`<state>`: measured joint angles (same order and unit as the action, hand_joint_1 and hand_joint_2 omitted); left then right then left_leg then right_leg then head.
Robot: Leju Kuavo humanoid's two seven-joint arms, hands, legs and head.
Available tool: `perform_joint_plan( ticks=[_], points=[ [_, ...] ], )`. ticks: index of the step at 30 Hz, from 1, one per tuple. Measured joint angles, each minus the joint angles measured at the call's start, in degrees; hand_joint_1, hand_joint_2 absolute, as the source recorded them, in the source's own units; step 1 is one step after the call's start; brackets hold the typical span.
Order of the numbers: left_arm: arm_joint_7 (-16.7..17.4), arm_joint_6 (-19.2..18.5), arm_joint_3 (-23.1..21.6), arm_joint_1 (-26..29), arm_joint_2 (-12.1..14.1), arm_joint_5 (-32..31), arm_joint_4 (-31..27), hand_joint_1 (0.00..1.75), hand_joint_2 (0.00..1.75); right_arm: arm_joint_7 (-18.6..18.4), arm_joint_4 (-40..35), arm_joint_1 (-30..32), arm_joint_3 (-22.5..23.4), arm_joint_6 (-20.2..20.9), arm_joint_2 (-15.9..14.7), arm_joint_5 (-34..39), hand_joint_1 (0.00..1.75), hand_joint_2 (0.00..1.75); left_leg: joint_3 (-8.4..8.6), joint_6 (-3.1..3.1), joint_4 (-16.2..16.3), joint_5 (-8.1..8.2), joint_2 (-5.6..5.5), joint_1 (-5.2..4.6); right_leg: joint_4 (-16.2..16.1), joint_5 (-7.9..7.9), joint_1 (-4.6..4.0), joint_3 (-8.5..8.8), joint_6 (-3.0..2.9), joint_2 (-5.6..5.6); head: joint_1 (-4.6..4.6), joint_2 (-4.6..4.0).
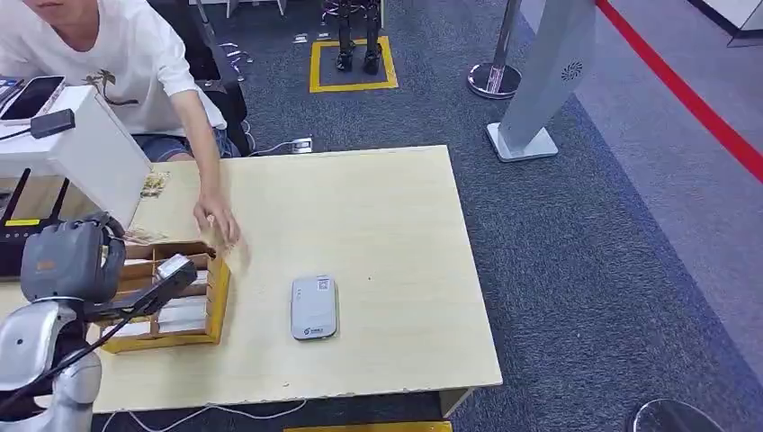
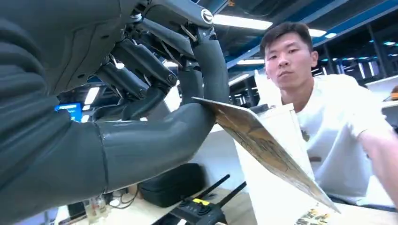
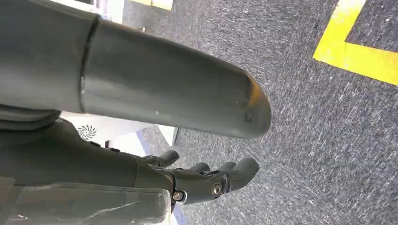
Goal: Pass the card to the sensor for recognition and then transmit it.
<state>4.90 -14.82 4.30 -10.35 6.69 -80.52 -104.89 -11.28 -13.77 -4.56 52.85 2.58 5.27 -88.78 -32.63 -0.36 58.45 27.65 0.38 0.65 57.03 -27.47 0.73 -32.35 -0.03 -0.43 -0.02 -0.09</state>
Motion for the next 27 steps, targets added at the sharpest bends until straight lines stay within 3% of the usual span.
perform_joint_plan(
  ticks=[8,14,19,27],
  points=[
    [0.5,-1.6,5.1,-5.5,-0.7,-0.1,3.1,1.75,1.75,0.1,0.2,0.0,-1.6,0.2,0.0,0.0,0.00,0.00,0.01,-0.02,0.0,-0.03,0.00,0.01,0.0,0.03,0.00,0.00,-0.03,-0.01,0.00,0.00],
    [1.0,-1.6,9.6,-13.8,-0.7,-5.1,13.5,1.75,1.75,0.5,0.3,-0.1,-3.9,0.2,0.0,0.0,0.00,0.00,0.00,-0.06,0.0,-0.09,-0.03,0.02,0.0,0.05,-0.02,0.00,-0.05,-0.03,-0.02,0.00],
    [0.3,-0.6,10.3,-18.4,-1.6,-7.1,19.8,1.75,1.75,0.5,0.3,-0.1,-4.7,0.4,0.0,0.0,0.00,0.00,-0.01,-0.06,0.0,-0.09,-0.02,0.01,0.0,0.06,-0.01,0.00,-0.04,-0.02,0.00,0.00],
    [-0.3,-0.3,10.3,-20.6,-3.1,-7.4,23.7,1.75,1.75,0.4,0.3,-0.1,-5.2,0.4,0.0,0.0,0.00,0.00,-0.02,-0.05,0.0,-0.07,0.00,0.00,0.0,0.06,-0.01,-0.03,-0.04,0.02,0.00,0.00]
  ],
)
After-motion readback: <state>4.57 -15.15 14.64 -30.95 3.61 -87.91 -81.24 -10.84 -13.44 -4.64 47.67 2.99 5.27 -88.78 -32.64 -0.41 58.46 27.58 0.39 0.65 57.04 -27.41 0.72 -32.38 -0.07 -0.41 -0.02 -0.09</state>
